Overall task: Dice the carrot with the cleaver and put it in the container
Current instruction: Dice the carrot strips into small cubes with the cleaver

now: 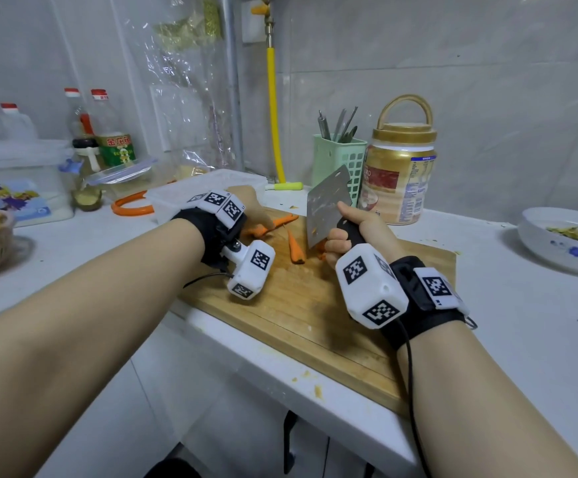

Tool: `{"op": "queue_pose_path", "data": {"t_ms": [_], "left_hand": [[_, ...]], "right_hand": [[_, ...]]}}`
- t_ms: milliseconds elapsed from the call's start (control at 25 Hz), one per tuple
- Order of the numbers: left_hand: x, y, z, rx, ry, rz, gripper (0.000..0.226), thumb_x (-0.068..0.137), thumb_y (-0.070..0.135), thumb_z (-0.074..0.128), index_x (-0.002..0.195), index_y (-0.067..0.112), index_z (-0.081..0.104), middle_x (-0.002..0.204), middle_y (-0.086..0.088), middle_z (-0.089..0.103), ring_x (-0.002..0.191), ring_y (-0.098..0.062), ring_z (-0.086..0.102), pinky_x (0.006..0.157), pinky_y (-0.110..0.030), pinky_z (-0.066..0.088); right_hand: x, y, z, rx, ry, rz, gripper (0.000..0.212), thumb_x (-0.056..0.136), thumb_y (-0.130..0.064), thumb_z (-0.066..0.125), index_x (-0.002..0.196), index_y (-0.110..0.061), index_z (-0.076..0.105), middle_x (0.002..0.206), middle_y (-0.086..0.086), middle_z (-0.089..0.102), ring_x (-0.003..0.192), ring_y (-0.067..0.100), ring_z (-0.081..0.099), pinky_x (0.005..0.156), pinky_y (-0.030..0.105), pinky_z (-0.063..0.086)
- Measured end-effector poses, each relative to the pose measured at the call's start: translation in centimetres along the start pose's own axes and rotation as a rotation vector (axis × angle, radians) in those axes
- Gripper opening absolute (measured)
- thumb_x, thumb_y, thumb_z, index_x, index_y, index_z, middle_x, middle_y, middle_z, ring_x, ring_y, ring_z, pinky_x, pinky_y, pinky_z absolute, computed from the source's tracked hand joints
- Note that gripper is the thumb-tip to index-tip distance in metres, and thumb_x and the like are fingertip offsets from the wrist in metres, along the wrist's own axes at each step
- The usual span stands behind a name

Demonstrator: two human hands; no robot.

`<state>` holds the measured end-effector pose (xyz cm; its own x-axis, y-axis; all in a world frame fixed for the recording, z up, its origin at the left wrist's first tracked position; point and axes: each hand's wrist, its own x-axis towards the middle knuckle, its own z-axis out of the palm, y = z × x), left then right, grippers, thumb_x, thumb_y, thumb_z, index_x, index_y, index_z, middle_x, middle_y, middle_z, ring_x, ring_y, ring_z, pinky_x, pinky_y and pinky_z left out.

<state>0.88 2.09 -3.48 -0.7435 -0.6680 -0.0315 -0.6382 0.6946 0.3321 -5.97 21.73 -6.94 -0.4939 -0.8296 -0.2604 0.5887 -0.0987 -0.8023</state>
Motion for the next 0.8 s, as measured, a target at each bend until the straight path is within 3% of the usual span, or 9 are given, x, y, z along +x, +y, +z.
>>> {"op": "queue_pose_path", "data": {"t_ms": [80,160,320,440,560,800], "left_hand": [[-1.2,1.6,0.4,-0.029,-0.084,0.04,0.041,0.079,0.05,0.074,0.073,0.012,0.061,0.061,0.001,0.057,0.061,-0.016,0.052,0.058,-0.027,0.041],[-2.1,2.8,1.3,-0.029,-0.184,0.062,0.039,0.078,0.05,0.074,0.079,0.013,0.063,0.058,0.005,0.059,0.059,-0.014,0.049,0.055,-0.027,0.038],[-2.5,3.1,2.7,0.007,-0.215,0.101,0.04,0.076,0.041,0.079,0.096,0.011,0.064,0.093,-0.004,0.067,0.085,-0.021,0.063,0.078,-0.03,0.052],[-2.8,2.1,2.2,0.051,-0.209,0.099,0.023,0.078,0.028,0.078,0.084,0.01,0.065,0.079,-0.003,0.065,0.066,-0.017,0.058,0.059,-0.024,0.048],[-2.7,-0.3,1.2,0.038,-0.207,0.094,0.018,0.079,0.02,0.077,0.091,0.009,0.069,0.073,-0.004,0.061,0.061,-0.018,0.053,0.05,-0.021,0.04],[-1.4,-5.6,1.4,-0.236,-0.153,0.074,0.013,0.074,0.011,0.079,0.085,0.016,0.075,0.081,-0.003,0.067,0.076,-0.018,0.058,0.067,-0.026,0.048]], "right_hand": [[0.3,0.1,0.0,-0.002,-0.012,-0.03,0.034,0.096,-0.041,0.049,0.077,-0.017,0.035,0.044,-0.001,0.036,0.033,0.011,0.033,0.045,0.02,0.023],[0.5,0.1,-0.1,0.017,-0.017,-0.056,0.032,0.097,-0.039,0.049,0.079,-0.015,0.037,0.046,-0.002,0.036,0.034,0.01,0.033,0.044,0.02,0.023],[0.3,0.1,-0.3,0.037,-0.014,-0.069,0.031,0.097,-0.039,0.05,0.082,-0.014,0.039,0.047,-0.001,0.038,0.032,0.011,0.036,0.039,0.017,0.028],[0.1,0.3,-0.1,0.078,-0.032,-0.102,0.031,0.098,-0.042,0.045,0.087,-0.013,0.048,0.047,0.001,0.039,0.031,0.012,0.037,0.035,0.016,0.031],[-0.2,0.2,0.0,0.126,-0.038,-0.133,0.034,0.1,-0.04,0.038,0.086,-0.012,0.052,0.049,0.003,0.038,0.031,0.012,0.035,0.035,0.013,0.03],[-0.9,0.5,0.6,0.032,-0.026,-0.142,0.03,0.1,-0.031,0.037,0.083,-0.011,0.051,0.048,0.004,0.04,0.032,0.014,0.035,0.037,0.013,0.03]]}}
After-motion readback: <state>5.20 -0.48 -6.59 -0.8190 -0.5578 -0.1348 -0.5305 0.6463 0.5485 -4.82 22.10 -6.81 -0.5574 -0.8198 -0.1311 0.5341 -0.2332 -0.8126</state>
